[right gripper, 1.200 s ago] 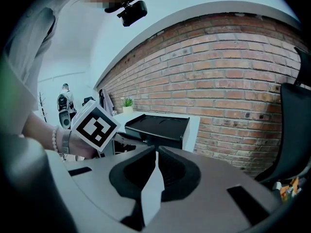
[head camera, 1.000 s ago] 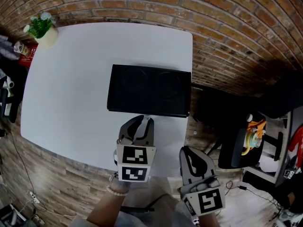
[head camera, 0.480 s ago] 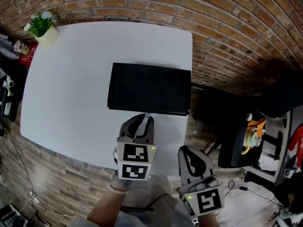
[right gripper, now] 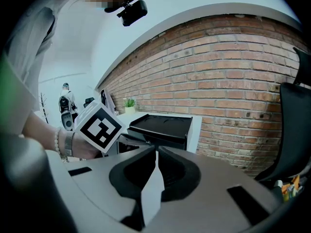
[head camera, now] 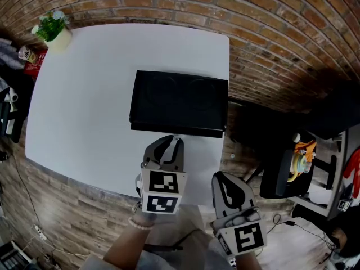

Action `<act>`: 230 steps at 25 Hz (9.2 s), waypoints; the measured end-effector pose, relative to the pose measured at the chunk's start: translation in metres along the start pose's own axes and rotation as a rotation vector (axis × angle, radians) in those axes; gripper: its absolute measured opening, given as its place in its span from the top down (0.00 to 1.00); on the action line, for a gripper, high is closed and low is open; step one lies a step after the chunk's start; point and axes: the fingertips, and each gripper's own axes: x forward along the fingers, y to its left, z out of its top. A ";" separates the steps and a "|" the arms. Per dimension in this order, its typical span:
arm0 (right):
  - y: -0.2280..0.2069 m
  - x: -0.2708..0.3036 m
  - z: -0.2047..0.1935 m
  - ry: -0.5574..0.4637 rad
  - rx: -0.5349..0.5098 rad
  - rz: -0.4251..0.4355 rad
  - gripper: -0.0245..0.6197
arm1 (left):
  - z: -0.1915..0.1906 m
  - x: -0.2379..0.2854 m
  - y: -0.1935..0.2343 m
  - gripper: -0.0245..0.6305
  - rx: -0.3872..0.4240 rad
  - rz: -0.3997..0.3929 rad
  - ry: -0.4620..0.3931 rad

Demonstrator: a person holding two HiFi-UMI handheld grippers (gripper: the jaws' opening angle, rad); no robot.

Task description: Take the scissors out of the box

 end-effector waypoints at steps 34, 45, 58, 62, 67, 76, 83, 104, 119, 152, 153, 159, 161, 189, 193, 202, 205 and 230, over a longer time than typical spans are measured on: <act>0.034 -0.041 -0.012 -0.021 -0.068 0.094 0.89 | -0.049 -0.050 -0.029 0.84 0.005 0.043 0.005; 0.045 -0.058 -0.013 -0.035 -0.103 0.123 0.89 | -0.064 -0.065 -0.035 0.84 -0.003 0.070 0.007; 0.052 -0.055 -0.012 -0.039 -0.116 0.138 0.89 | -0.070 -0.070 -0.035 0.83 -0.002 0.059 0.018; 0.052 -0.052 -0.009 -0.042 -0.116 0.149 0.89 | -0.070 -0.069 -0.035 0.83 0.005 0.055 0.017; 0.051 -0.048 -0.005 -0.043 -0.127 0.156 0.89 | -0.068 -0.070 -0.037 0.83 0.033 0.019 0.029; 0.055 -0.030 0.011 -0.035 -0.181 0.188 0.89 | -0.064 -0.082 -0.030 0.81 0.116 -0.029 0.069; 0.066 0.000 0.031 -0.048 -0.255 0.227 0.89 | -0.060 -0.106 -0.006 0.89 0.178 0.005 0.071; 0.095 0.113 0.001 0.257 -0.567 0.441 0.89 | -0.034 -0.155 0.064 0.93 0.057 0.073 -0.045; 0.107 0.137 -0.035 0.463 -0.640 0.594 0.79 | -0.041 -0.159 0.092 0.93 -0.003 0.109 -0.049; 0.106 0.126 -0.016 0.453 -0.661 0.530 0.80 | -0.013 -0.179 0.086 0.93 0.022 0.092 -0.116; 0.107 0.122 -0.012 0.436 -0.664 0.524 0.80 | -0.010 -0.181 0.083 0.93 0.030 0.087 -0.123; 0.103 0.100 0.017 0.329 -0.618 0.454 0.80 | 0.013 -0.196 0.066 0.93 0.077 0.071 -0.164; 0.099 0.091 0.026 0.300 -0.587 0.427 0.80 | 0.021 -0.202 0.060 0.93 0.084 0.073 -0.175; 0.055 -0.073 0.153 -0.163 -0.311 0.175 0.81 | 0.124 -0.280 -0.015 0.93 0.232 0.071 -0.415; 0.053 -0.093 0.167 -0.210 -0.291 0.154 0.81 | 0.134 -0.290 -0.023 0.93 0.254 0.074 -0.430; 0.041 -0.118 0.168 -0.238 -0.259 0.113 0.81 | 0.143 -0.293 -0.037 0.93 0.277 0.050 -0.453; 0.037 -0.121 0.165 -0.240 -0.252 0.098 0.81 | 0.143 -0.292 -0.041 0.93 0.285 0.035 -0.454; 0.039 -0.123 0.150 -0.213 -0.289 0.064 0.81 | 0.135 -0.293 -0.044 0.93 0.295 0.035 -0.444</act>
